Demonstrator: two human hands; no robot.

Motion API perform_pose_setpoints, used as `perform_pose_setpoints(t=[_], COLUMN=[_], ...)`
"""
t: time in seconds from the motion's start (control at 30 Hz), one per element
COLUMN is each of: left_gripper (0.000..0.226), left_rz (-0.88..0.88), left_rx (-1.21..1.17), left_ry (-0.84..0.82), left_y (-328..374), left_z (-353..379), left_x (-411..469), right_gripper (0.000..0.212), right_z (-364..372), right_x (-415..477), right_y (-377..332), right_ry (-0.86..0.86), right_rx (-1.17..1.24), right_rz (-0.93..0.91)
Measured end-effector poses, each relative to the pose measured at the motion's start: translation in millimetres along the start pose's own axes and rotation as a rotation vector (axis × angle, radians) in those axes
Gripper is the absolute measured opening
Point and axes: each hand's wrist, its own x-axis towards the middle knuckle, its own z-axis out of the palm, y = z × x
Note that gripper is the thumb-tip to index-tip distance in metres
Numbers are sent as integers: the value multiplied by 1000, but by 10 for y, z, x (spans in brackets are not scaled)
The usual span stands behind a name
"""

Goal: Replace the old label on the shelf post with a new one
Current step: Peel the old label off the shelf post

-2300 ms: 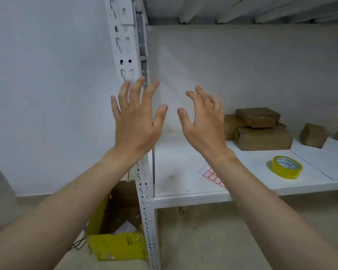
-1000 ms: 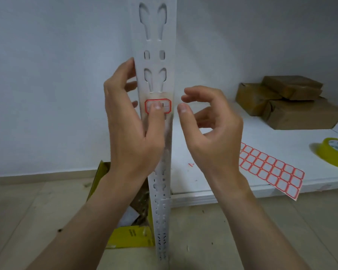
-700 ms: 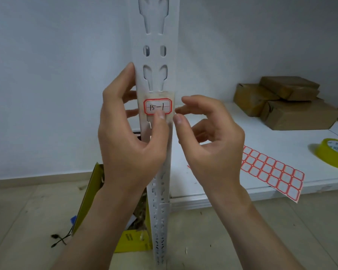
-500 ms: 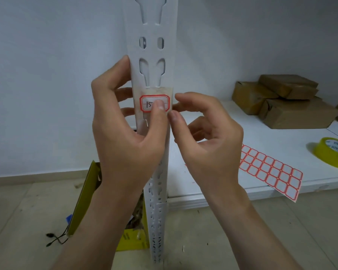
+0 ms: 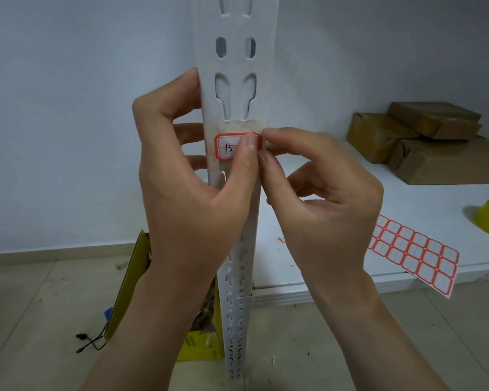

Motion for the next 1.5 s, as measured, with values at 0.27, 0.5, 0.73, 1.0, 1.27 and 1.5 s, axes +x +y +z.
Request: perform_pose_setpoints(t=[0.27,0.5,0.73,1.0,1.27,1.5], left_gripper=[55,53,56,53,51,52], left_rz=[-44,-68,-28,-3,-6,-11], left_rx=[112,155,32,30,33,45], left_ry=[-2,-10,-22,-18,-4,-22], left_y=[-60,-65,26,17,21,27], left_z=[-18,-3,-37,-42,-28,-30], left_x=[-31,-52,5,3,1,0], right_gripper=[14,10,11,11,13,11], right_z=[7,25,24,19,5,5], right_x=[6,18,12,25,39,23], right_y=[-14,-38,-56,-78,-81,-87], right_ry=[-15,-2,7,-10,-19,-6], right_rx=[-13,-10,-32,27,-6,-12], right_rz=[-24,-17,-9,67,68,43])
